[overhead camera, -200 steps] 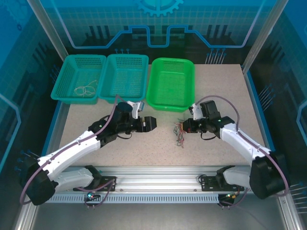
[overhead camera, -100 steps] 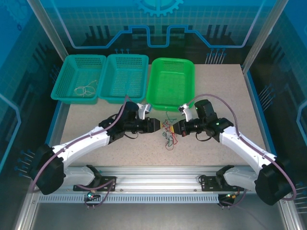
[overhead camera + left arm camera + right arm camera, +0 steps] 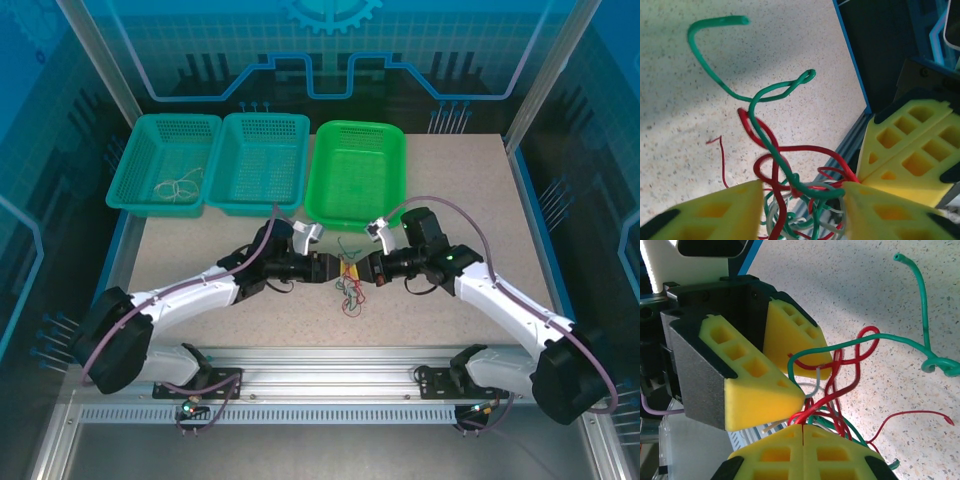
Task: Untangle the cables
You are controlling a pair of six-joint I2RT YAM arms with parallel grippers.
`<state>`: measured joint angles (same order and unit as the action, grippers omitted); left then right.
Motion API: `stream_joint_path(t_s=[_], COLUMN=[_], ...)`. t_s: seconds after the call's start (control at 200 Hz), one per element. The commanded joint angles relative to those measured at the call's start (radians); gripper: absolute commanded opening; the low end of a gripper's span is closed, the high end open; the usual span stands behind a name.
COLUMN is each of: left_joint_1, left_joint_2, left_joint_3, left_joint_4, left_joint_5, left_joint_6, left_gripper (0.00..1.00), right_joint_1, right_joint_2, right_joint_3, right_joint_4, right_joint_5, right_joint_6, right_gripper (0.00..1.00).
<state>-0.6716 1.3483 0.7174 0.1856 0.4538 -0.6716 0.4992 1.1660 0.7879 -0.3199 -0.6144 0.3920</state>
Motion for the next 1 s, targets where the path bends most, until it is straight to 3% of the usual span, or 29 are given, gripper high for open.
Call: stream_joint_path(t_s=[0.0,0.095,0.265,0.355,0.605,0.73,0.8,0.855,0.89,0.935,0.995], left_joint_1=[-0.008,-0.008,-0.006,-0.004,0.041,0.045,0.045,0.045,0.045,0.045,0.041], left_joint_2=[0.008,-0.005,-0.063,-0.098,-0.162,-0.147,-0.123,-0.103,-0.089,-0.073,-0.055], left_joint_3=[-0.01,-0.016,-0.044,-0.058,-0.114,-0.111,-0.107,-0.101,-0.1,-0.095,-0.089], left_joint_4=[0.058,0.049,-0.009,-0.068,-0.103,-0.089,-0.057,-0.036,-0.016,0.008,0.038], left_joint_5=[0.007,-0.015,-0.086,-0.14,-0.178,-0.149,-0.115,-0.098,-0.083,-0.063,-0.037], left_joint_6=[0.024,0.023,0.03,0.038,0.014,0.015,0.013,0.005,-0.001,-0.005,-0.01], left_gripper=[0.29,0.16,0.09,0.0,0.0,0.0,0.0,0.0,0.0,0.0,0.0], right_joint_1=[0.016,0.016,-0.012,-0.077,-0.278,-0.285,-0.242,-0.169,-0.114,-0.04,0.035], right_joint_2=[0.007,0.005,0.001,-0.007,-0.069,-0.091,-0.097,-0.095,-0.093,-0.084,-0.065], right_joint_3=[0.037,0.038,0.037,0.01,-0.059,-0.061,-0.054,-0.031,-0.013,0.009,0.023], right_joint_4=[0.023,0.011,-0.088,-0.113,-0.205,-0.211,-0.164,-0.152,-0.143,-0.132,-0.1], right_joint_5=[-0.024,0.015,0.276,0.331,0.438,0.41,0.275,0.243,0.226,0.239,0.257], right_joint_6=[0.009,0.012,0.063,0.116,0.203,0.166,0.124,0.101,0.077,0.063,0.062], right_gripper=[0.0,0.0,0.0,0.0,0.0,0.0,0.17,0.44,0.55,0.64,0.66])
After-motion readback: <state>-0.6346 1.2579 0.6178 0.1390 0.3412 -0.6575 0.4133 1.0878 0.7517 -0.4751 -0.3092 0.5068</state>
